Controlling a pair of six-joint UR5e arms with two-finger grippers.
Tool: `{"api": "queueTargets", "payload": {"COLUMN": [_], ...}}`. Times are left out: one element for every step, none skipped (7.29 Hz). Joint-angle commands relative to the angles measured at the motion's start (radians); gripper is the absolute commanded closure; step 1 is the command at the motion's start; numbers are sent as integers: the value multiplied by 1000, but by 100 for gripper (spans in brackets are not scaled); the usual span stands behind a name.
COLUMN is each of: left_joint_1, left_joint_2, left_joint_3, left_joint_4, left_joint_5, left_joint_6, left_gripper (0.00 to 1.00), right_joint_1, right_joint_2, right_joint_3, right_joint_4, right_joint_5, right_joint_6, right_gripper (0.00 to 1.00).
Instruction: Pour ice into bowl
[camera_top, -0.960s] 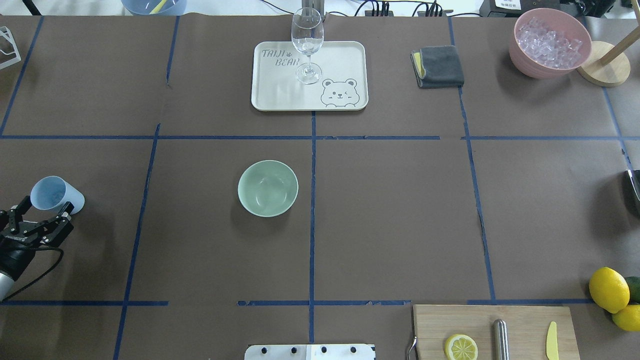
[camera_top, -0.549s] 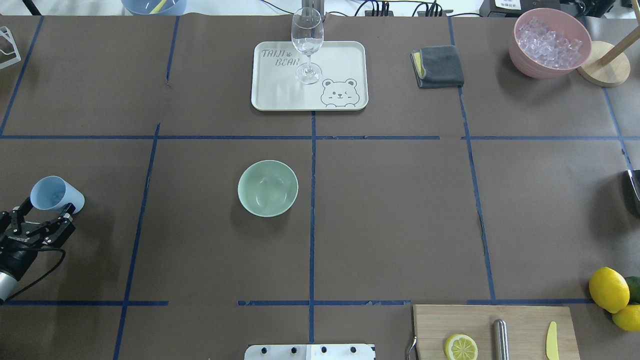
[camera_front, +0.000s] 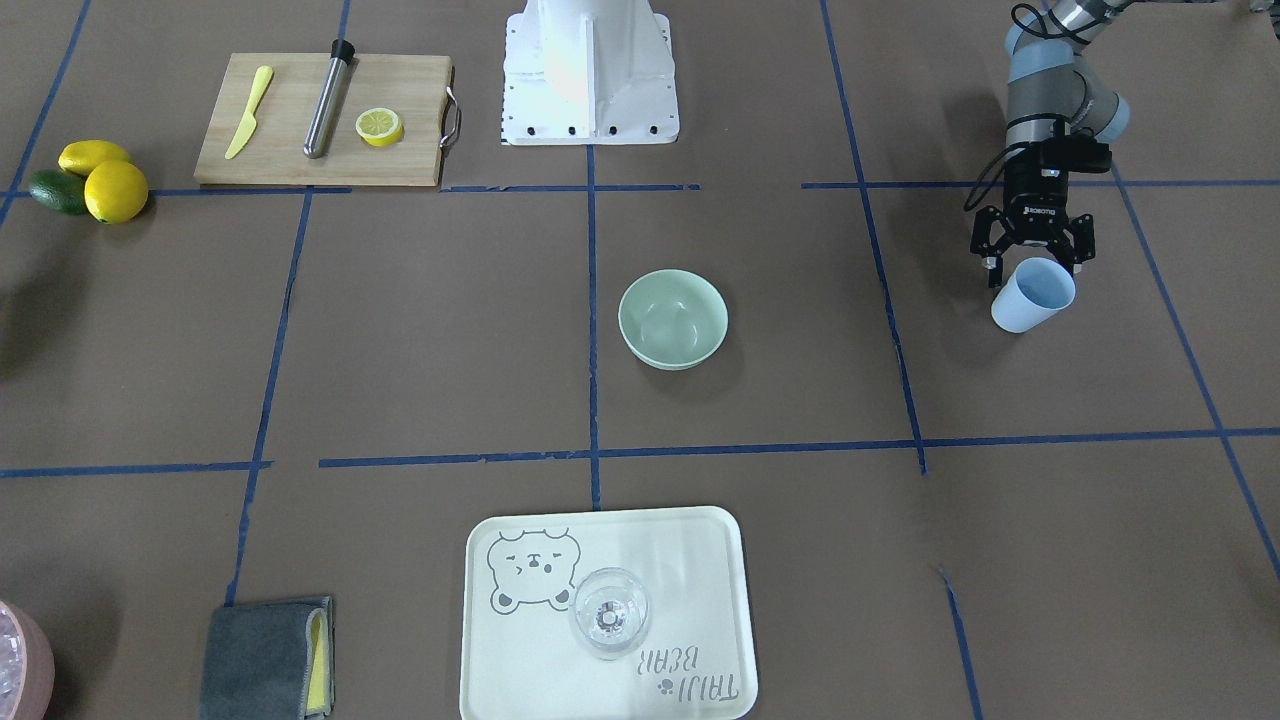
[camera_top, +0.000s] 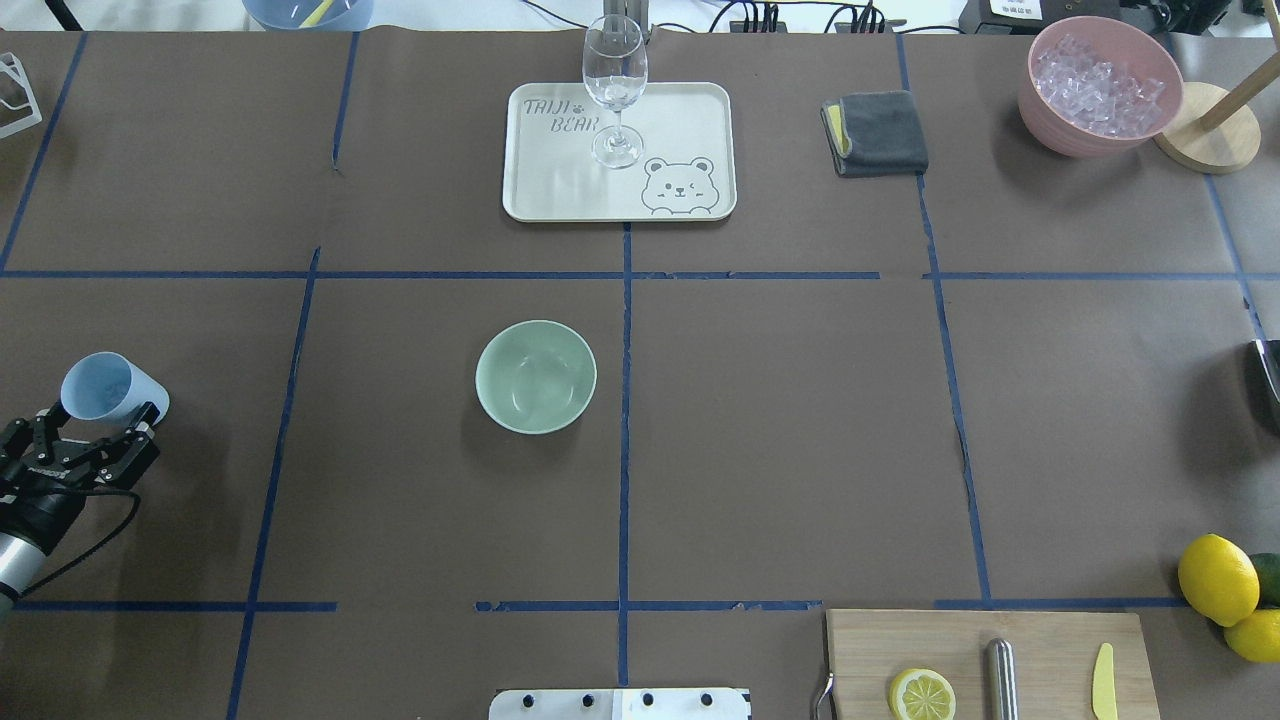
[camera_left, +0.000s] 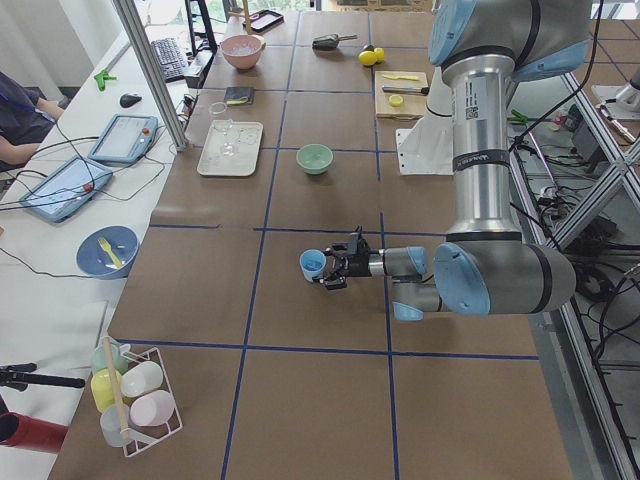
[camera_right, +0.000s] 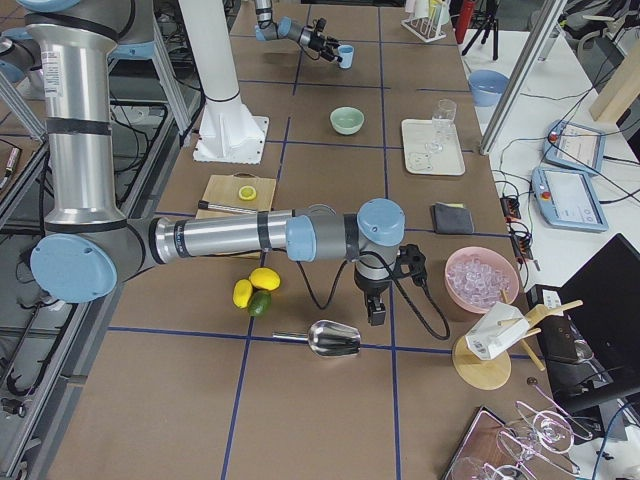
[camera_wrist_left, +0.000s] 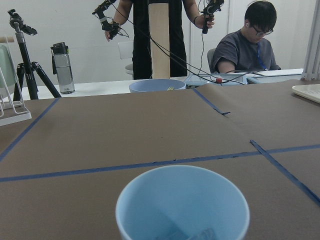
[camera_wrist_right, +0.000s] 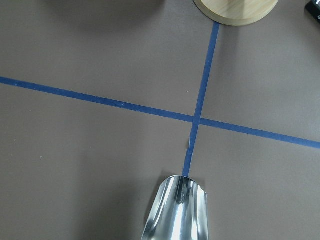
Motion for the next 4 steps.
{"api": "queueTargets", "payload": {"left_joint_1": [-53,-67,-68,-70], "left_joint_2": [-27,-44,-55,-67], "left_joint_3": [7,18,21,38], "left_joint_4": [14,46,60,60], "left_joint_5": [-34,-35,-37,-37], "left_joint_6": [-26,-33,-38,-43], "left_gripper": [0,0,0,0], "right_joint_1": [1,1,1,1], "right_joint_2": [0,0,0,3], "right_joint_3": [0,0,0,-2], "right_joint_4": [0,0,0,0], "right_joint_5": [0,0,0,0], "right_joint_6": [2,2,0,2], "right_gripper": [0,0,0,0]}}
